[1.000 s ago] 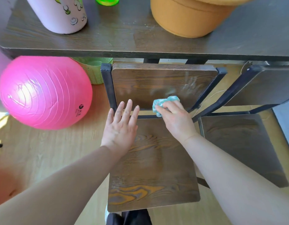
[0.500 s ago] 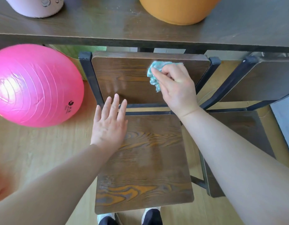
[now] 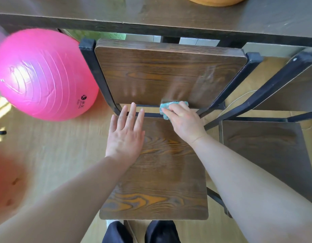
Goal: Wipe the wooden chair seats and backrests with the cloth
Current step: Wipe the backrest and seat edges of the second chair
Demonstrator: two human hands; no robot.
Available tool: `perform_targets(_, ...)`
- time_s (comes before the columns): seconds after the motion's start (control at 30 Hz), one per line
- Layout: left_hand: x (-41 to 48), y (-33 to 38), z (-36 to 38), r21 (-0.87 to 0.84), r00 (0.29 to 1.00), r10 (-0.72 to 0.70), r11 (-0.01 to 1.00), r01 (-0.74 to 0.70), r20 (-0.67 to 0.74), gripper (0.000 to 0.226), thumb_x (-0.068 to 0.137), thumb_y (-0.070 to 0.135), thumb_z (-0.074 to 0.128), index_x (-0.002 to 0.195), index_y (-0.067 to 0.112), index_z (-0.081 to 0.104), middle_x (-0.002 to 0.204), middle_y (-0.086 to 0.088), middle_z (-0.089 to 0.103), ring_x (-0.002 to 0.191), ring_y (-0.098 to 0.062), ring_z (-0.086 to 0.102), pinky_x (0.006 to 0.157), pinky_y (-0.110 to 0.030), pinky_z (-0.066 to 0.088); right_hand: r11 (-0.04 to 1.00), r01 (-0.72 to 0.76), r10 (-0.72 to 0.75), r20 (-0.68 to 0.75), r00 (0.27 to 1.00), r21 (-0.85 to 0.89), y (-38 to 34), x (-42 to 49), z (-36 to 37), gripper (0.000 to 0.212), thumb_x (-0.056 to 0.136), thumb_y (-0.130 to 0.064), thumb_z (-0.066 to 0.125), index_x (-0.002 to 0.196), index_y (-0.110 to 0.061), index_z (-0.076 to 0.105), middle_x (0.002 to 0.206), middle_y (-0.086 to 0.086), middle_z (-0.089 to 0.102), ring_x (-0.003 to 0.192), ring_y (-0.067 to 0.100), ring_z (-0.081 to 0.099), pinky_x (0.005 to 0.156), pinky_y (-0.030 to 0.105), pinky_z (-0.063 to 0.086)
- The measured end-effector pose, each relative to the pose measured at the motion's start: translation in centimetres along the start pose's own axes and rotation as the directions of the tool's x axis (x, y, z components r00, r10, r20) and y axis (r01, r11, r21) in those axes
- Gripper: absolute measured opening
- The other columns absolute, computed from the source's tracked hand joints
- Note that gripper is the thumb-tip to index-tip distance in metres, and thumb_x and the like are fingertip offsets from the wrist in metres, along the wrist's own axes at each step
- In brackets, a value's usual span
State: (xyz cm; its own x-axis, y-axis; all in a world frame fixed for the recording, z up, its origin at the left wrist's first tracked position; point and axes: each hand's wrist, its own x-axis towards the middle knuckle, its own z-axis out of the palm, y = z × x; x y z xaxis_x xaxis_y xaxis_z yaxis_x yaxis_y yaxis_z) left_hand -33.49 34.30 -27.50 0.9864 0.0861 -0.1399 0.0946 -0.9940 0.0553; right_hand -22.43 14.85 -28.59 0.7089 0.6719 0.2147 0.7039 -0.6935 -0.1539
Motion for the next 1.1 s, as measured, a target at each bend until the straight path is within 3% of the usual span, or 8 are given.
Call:
perform_targets(0.1, 0.0, 0.6, -0.5, 0.005, 1.0, 0.005, 1.0, -0.005, 0.0, 0.069, 0.098, 0.038, 0.039, 0.158, 0.018, 0.01, 0.166, -0.008, 0.007, 0.152, -0.029, 0.006, 0.121, -0.053, 0.015, 0.999, -0.039, 0.039, 0.03, 0.999, 0.0, 0.2, -0.5, -0.5, 0.046, 0.072, -0.001, 0.08, 0.117, -0.009, 0.069, 0.101, 0.007, 0.063, 0.098, 0.024, 0.047, 0.053, 0.034, 0.052)
perform_targets(0.27, -0.4, 2.0, -2.1, 0.029, 0.999, 0.036, 0.999, -0.036, 0.015, 0.067, 0.102, 0.039, 0.034, 0.158, 0.019, 0.004, 0.167, -0.008, 0.0, 0.153, -0.029, 0.001, 0.122, -0.052, 0.012, 0.986, -0.167, 0.166, 0.037, 0.985, 0.022, 0.3, -1.2, -4.4, 0.053, 0.076, 0.0, 0.077, 0.126, -0.009, 0.063, 0.111, 0.008, 0.061, 0.109, 0.032, 0.055, 0.07, 0.041, 0.059)
perform_targets(0.37, -0.6, 3.0, -4.1, 0.044, 0.998, 0.061, 0.997, -0.06, -0.01, 0.066, 0.102, 0.04, 0.032, 0.158, 0.02, 0.004, 0.167, -0.008, 0.001, 0.153, -0.029, 0.001, 0.121, -0.052, 0.013, 0.984, -0.174, 0.176, -0.06, 0.983, 0.038, 0.5, -0.6, -9.2, 0.047, 0.083, -0.002, 0.072, 0.129, -0.007, 0.061, 0.114, 0.011, 0.061, 0.111, 0.033, 0.055, 0.079, 0.045, 0.059)
perform_targets(0.5, 0.1, 4.1, -6.9, 0.043, 0.994, 0.086, 0.996, -0.083, -0.072, 0.066, 0.103, 0.041, 0.036, 0.158, 0.02, 0.006, 0.166, -0.008, 0.004, 0.153, -0.029, 0.003, 0.121, -0.053, 0.015, 0.99, -0.134, 0.123, -0.247, 0.961, -0.031, 1.5, 1.6, -15.2, 0.044, 0.084, -0.007, 0.073, 0.126, -0.005, 0.063, 0.112, 0.014, 0.063, 0.107, 0.03, 0.058, 0.081, 0.038, 0.058)
perform_targets(0.6, 0.7, 4.5, -8.0, 0.039, 0.991, 0.091, 0.995, -0.088, -0.096, 0.068, 0.102, 0.04, 0.039, 0.157, 0.019, 0.005, 0.166, -0.009, 0.006, 0.153, -0.03, 0.004, 0.121, -0.054, 0.016, 0.989, -0.13, 0.109, -0.262, 0.959, -0.063, 2.4, 3.0, -17.3, 0.045, 0.084, -0.008, 0.074, 0.128, -0.005, 0.062, 0.115, 0.014, 0.063, 0.109, 0.029, 0.058, 0.082, 0.038, 0.059)
perform_targets(0.87, 1.3, 4.3, -6.5, 0.041, 0.993, 0.089, 0.995, -0.085, -0.084, 0.068, 0.103, 0.041, 0.039, 0.157, 0.019, 0.004, 0.166, -0.009, 0.005, 0.153, -0.03, 0.003, 0.121, -0.054, 0.014, 0.993, -0.055, 0.026, -0.25, 0.968, -0.107, 3.7, 2.5, -13.5, 0.055, 0.08, -0.006, 0.077, 0.131, -0.006, 0.058, 0.115, 0.014, 0.061, 0.108, 0.03, 0.058, 0.077, 0.039, 0.06)
perform_targets(1.1, 1.0, 4.5, -3.7, 0.026, 0.994, 0.089, 0.996, -0.088, -0.057, 0.064, 0.101, 0.035, 0.045, 0.157, 0.016, 0.019, 0.165, -0.012, 0.013, 0.152, -0.032, 0.013, 0.119, -0.055, 0.02, 0.987, 0.082, -0.094, -0.086, 0.992, -0.135, 5.1, -0.4, -6.2, 0.057, 0.072, 0.001, 0.08, 0.126, -0.008, 0.063, 0.107, 0.009, 0.065, 0.096, 0.029, 0.056, 0.06, 0.036, 0.056)
